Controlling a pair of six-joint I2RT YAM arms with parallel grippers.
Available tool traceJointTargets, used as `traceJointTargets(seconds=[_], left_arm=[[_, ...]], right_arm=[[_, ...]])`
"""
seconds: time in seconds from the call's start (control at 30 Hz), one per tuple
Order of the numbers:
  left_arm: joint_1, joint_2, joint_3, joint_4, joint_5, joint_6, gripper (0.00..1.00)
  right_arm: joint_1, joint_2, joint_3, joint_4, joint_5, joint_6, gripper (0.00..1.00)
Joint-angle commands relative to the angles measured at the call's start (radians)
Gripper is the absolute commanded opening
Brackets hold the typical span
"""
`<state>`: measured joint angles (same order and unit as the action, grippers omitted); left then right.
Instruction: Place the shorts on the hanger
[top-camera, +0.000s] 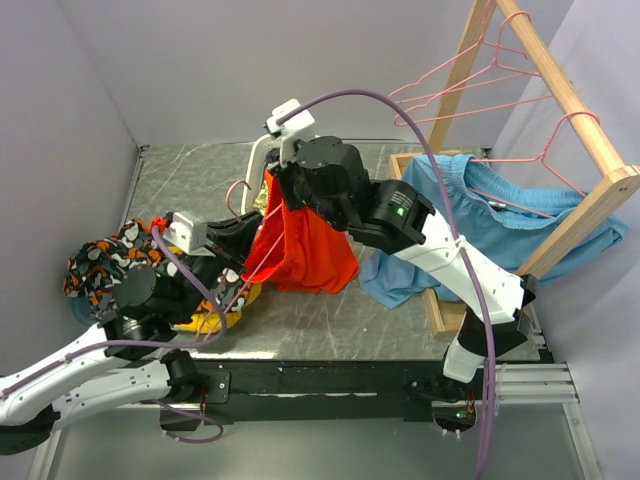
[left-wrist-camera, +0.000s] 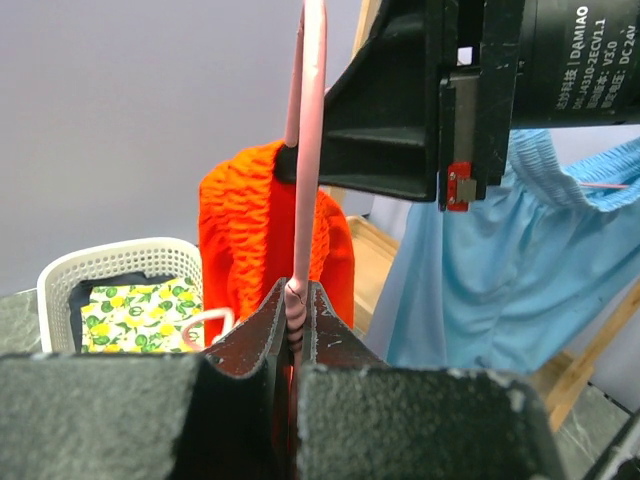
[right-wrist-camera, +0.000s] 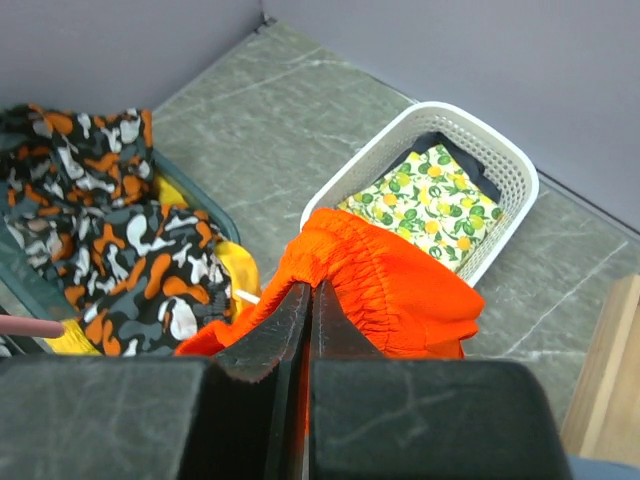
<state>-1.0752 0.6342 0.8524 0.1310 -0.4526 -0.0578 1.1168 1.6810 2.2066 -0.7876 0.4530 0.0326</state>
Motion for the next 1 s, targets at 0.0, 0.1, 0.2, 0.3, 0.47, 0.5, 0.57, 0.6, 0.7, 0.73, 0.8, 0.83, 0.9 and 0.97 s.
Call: traceJointTargets(seconds=[0.0, 0.1, 0.2, 0.3, 0.47, 0.5, 0.57, 0.6, 0.7, 0.73, 0.8, 0.83, 0.9, 0.97], left_arm=[[-0.005, -0.002, -0.056, 0.209, -0.02, 0.026, 0.01], [-0.005, 0.024, -0.062, 0.263, -0.029, 0.029, 0.01], [-0.005, 0.019, -0.105, 0.373, -0.064, 0.032, 0.01], [-0.006, 0.001, -0.18, 0.525, -0.119, 0.024, 0.01], [-0.006, 0.018, -0.283, 0.725, -0.159, 0.024, 0.01], [-0.005, 0.036, -0.288, 0.749, -0.158, 0.026, 0.01], [-0.006, 0.058, -0.289, 0.806, -0.167, 0.033, 0.01], [-0.006, 0.077, -0.291, 0.823, -0.167, 0.039, 0.01], [-0.006, 0.108, -0.286, 0.883, -0.178, 0.046, 0.01], [-0.008, 0.113, -0.286, 0.904, -0.181, 0.083, 0.01], [-0.009, 0.12, -0.285, 0.93, -0.19, 0.091, 0.01], [-0.008, 0.121, -0.282, 0.938, -0.192, 0.096, 0.01], [-0.009, 0.127, -0.276, 0.952, -0.187, 0.098, 0.01], [-0.009, 0.134, -0.263, 0.96, -0.182, 0.105, 0.01]], right_arm=[[0.008, -0.004, 0.004, 0.037, -0.132, -0.066, 0.01], [0.009, 0.006, -0.001, 0.037, -0.241, -0.072, 0.03], [0.011, -0.009, -0.04, 0.069, -0.321, -0.068, 0.06], [0.011, -0.064, -0.131, 0.142, -0.256, -0.037, 0.25], [0.011, -0.177, -0.274, 0.224, -0.084, 0.068, 0.67], [0.011, -0.2, -0.303, 0.241, -0.065, 0.084, 0.72], [0.011, -0.268, -0.381, 0.283, 0.005, 0.133, 0.76], [0.011, -0.296, -0.413, 0.3, 0.031, 0.156, 0.76], [0.011, -0.415, -0.579, 0.367, 0.119, 0.252, 0.75], [0.012, -0.441, -0.663, 0.384, 0.14, 0.313, 0.75], [0.011, -0.498, -0.747, 0.402, 0.165, 0.357, 0.71], [0.014, -0.51, -0.825, 0.409, 0.182, 0.421, 0.69], [0.014, -0.527, -0.908, 0.45, 0.17, 0.457, 0.64], [0.012, -0.505, -0.976, 0.494, 0.142, 0.509, 0.63]])
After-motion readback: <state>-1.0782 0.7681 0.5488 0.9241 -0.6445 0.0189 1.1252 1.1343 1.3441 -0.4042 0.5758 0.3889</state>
